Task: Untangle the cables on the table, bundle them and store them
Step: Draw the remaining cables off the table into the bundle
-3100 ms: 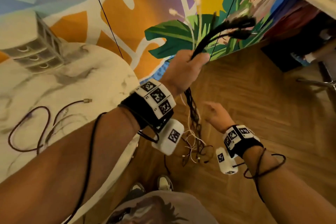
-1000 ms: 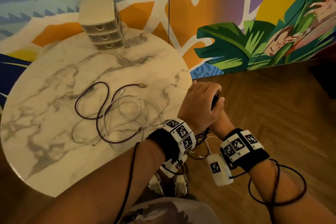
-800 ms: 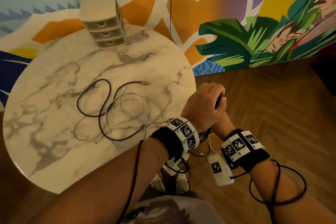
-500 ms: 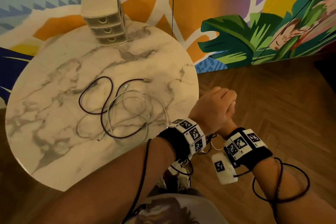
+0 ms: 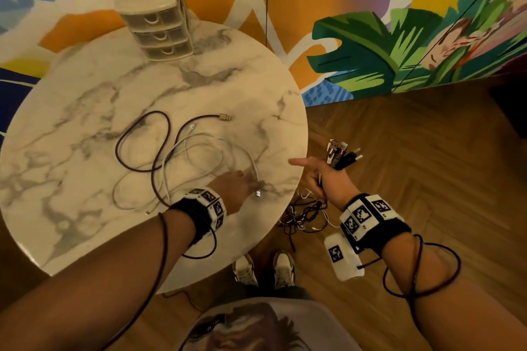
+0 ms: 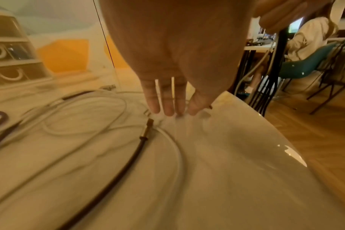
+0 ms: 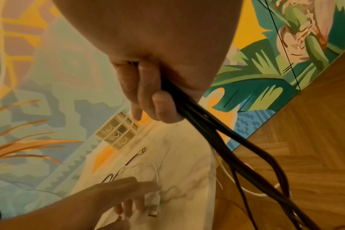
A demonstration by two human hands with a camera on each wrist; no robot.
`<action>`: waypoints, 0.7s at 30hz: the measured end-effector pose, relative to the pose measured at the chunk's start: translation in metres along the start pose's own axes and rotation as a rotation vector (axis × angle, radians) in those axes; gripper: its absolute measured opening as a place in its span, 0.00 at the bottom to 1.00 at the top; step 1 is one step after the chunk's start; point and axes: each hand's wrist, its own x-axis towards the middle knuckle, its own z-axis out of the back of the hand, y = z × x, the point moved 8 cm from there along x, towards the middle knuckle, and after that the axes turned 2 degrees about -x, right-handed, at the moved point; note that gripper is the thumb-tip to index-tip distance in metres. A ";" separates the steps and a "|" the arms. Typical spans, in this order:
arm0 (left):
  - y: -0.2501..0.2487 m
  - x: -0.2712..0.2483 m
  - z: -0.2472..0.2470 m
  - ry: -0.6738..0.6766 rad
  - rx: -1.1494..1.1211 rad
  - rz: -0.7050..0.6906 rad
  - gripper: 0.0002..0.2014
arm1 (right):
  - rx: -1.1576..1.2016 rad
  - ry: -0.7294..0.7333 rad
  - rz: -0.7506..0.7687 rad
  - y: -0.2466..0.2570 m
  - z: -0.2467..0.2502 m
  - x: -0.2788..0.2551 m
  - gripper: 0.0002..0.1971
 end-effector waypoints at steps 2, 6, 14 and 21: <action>-0.006 0.008 0.000 -0.047 0.017 -0.017 0.25 | -0.033 0.027 0.004 0.000 -0.005 -0.001 0.21; -0.016 0.019 0.003 -0.097 0.059 -0.022 0.15 | -0.060 0.026 0.019 0.001 -0.010 -0.005 0.21; -0.009 -0.017 0.123 -0.851 -0.836 0.055 0.06 | 0.029 -0.099 0.040 0.018 -0.007 0.000 0.16; -0.004 -0.038 0.171 -0.918 -1.060 0.050 0.06 | 0.046 -0.017 0.142 0.061 -0.030 0.009 0.12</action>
